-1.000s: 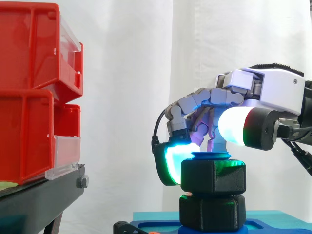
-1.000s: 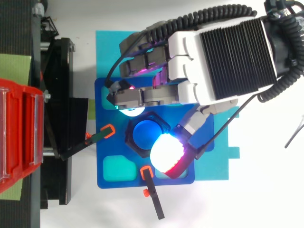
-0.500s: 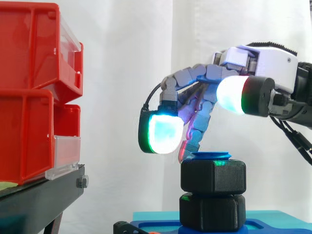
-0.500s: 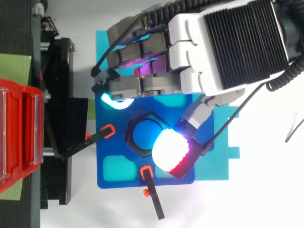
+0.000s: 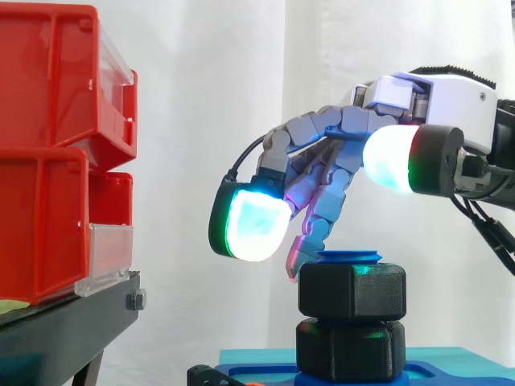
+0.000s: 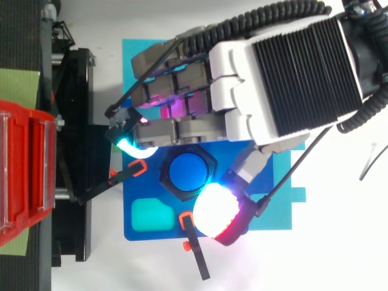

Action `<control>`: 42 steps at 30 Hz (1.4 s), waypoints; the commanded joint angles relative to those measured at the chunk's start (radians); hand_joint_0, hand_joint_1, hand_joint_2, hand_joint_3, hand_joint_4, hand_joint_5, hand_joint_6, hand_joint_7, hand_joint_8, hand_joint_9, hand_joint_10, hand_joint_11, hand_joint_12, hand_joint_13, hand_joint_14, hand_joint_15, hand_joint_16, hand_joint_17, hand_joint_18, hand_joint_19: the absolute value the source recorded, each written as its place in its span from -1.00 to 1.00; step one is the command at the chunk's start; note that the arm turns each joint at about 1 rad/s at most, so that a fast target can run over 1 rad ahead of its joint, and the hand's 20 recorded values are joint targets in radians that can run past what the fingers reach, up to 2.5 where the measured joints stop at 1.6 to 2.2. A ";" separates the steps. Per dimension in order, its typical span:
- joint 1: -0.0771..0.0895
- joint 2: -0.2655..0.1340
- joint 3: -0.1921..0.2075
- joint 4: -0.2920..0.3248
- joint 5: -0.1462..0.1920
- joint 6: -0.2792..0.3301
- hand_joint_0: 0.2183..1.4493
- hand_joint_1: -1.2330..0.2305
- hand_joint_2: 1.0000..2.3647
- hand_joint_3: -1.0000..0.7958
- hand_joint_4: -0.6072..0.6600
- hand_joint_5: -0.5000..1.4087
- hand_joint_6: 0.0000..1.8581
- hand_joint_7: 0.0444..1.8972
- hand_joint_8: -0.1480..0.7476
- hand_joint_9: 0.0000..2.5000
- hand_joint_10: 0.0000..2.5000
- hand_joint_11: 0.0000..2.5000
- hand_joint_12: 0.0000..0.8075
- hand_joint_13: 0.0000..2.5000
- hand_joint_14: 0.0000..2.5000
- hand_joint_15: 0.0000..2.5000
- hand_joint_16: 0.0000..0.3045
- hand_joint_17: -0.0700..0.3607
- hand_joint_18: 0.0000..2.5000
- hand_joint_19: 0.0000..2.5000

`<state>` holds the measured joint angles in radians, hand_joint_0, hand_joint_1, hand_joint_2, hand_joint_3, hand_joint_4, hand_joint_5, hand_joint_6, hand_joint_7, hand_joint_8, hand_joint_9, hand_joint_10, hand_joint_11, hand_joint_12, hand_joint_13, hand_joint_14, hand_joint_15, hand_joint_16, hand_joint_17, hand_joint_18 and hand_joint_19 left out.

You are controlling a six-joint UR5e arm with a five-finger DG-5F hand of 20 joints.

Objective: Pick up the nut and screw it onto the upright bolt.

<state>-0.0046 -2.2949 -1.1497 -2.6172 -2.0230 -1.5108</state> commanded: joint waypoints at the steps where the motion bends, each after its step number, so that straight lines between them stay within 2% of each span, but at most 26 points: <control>1: 0.012 0.000 -0.008 -0.003 0.015 0.000 -0.57 0.54 -1.00 -0.44 0.32 -0.53 -0.46 -0.16 -0.17 -0.01 -1.00 -1.00 -0.51 -0.28 -1.00 -0.99 -0.78 -0.32 -0.48 -0.82; 9: 0.025 0.000 -0.021 -0.001 0.027 0.000 -0.57 0.54 -1.00 -0.44 0.33 -0.53 -0.46 -0.15 -0.16 -0.02 -1.00 -1.00 -0.51 -0.28 -1.00 -0.99 -0.78 -0.32 -0.49 -0.82; 26: 0.021 0.000 -0.021 -0.015 0.024 -0.002 -0.56 0.52 -1.00 -0.44 0.36 -0.51 -0.46 0.00 -0.15 0.00 -1.00 -0.98 -0.51 -0.28 -1.00 -0.99 -0.78 -0.32 -0.49 -0.82; 31: 0.018 0.000 -0.022 -0.029 0.026 -0.008 -0.55 0.50 -1.00 -0.44 0.34 -0.49 -0.46 0.12 -0.14 0.00 -1.00 -0.98 -0.51 -0.28 -1.00 -0.99 -0.78 -0.33 -0.49 -0.81; 32: 0.018 0.000 -0.031 -0.032 0.027 -0.014 -0.55 0.49 -1.00 -0.44 0.32 -0.48 -0.46 0.16 -0.13 0.00 -1.00 -0.98 -0.51 -0.28 -1.00 -0.99 -0.78 -0.33 -0.49 -0.81; 42: 0.011 0.000 -0.033 -0.032 0.023 -0.014 -0.52 0.44 -1.00 -0.44 0.17 -0.44 -0.46 0.42 -0.13 0.03 -1.00 -0.96 -0.54 -0.25 -1.00 -0.98 -0.80 -0.36 -0.46 -0.81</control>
<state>0.0078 -2.2948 -1.1823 -2.6491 -1.9997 -1.5247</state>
